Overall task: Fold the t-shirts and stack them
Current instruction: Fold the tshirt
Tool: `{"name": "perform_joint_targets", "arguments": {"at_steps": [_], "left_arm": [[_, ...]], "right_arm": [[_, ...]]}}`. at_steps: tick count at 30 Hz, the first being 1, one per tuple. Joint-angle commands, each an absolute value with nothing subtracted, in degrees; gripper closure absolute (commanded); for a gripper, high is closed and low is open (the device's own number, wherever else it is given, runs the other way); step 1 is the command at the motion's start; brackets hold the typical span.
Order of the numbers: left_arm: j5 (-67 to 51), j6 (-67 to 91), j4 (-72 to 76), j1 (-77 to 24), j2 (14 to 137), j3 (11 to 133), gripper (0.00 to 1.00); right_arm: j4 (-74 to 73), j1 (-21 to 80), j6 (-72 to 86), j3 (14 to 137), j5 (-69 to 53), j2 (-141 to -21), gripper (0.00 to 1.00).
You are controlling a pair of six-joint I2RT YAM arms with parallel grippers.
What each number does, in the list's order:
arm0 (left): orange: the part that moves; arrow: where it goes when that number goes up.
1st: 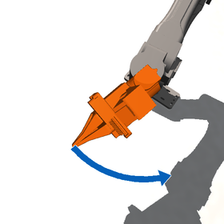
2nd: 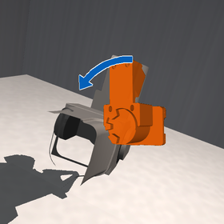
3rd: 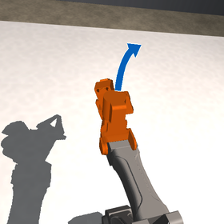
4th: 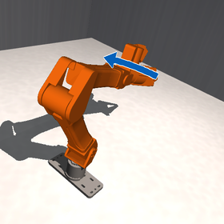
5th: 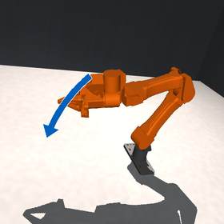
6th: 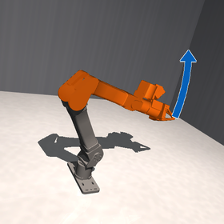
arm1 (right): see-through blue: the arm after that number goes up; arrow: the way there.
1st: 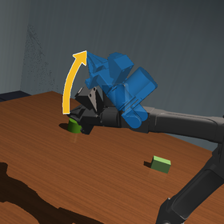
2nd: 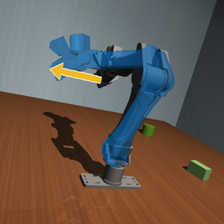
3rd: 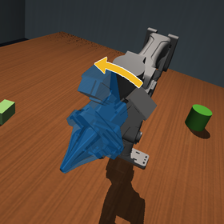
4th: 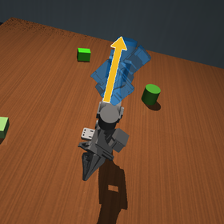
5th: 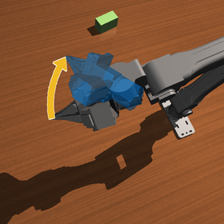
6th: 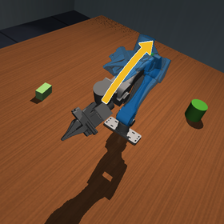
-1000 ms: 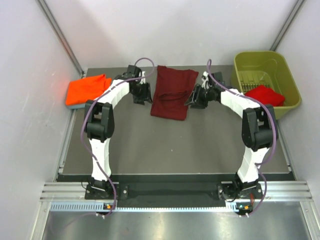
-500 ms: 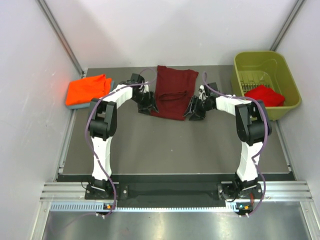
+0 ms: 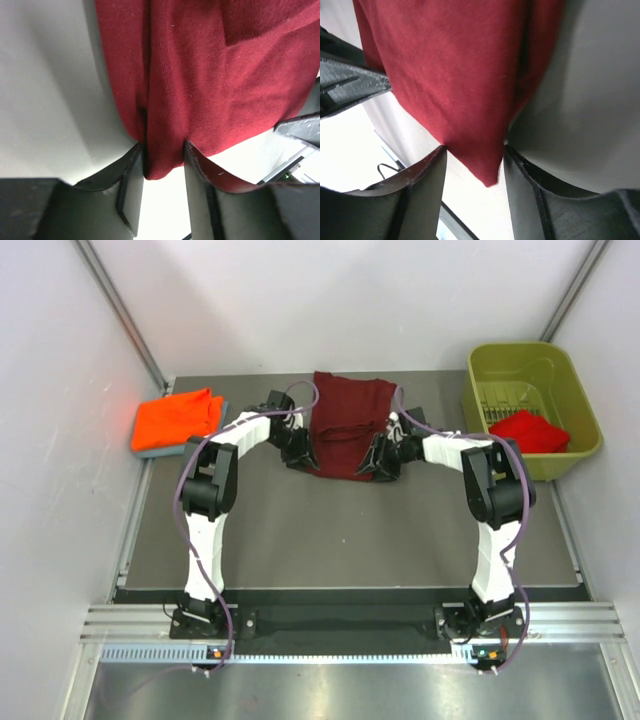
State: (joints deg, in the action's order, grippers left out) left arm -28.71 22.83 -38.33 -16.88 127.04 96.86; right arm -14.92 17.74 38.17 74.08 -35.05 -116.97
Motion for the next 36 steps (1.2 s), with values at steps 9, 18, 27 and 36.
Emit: {"name": "perform_joint_targets", "arguments": {"at_steps": [9,18,27,36], "left_arm": [[-31.55,24.08,-36.48,-17.49,125.16,92.91,0.9],[-33.39,24.96,-36.12,-17.49,118.66,87.9,1.0],[-33.84,26.19,-36.47,-17.58,104.25,80.96,1.0],[-33.84,24.26,-37.17,-20.3,91.41,76.81,1.0]], "right_arm": [[-16.69,19.78,38.41,71.29,-32.0,-112.43,0.9],[-17.05,18.63,37.53,66.27,-32.34,-103.9,1.0],[-23.37,18.98,33.14,63.99,-31.12,-90.55,1.0],[-26.54,20.48,28.92,61.08,-28.3,-79.37,1.0]]}}
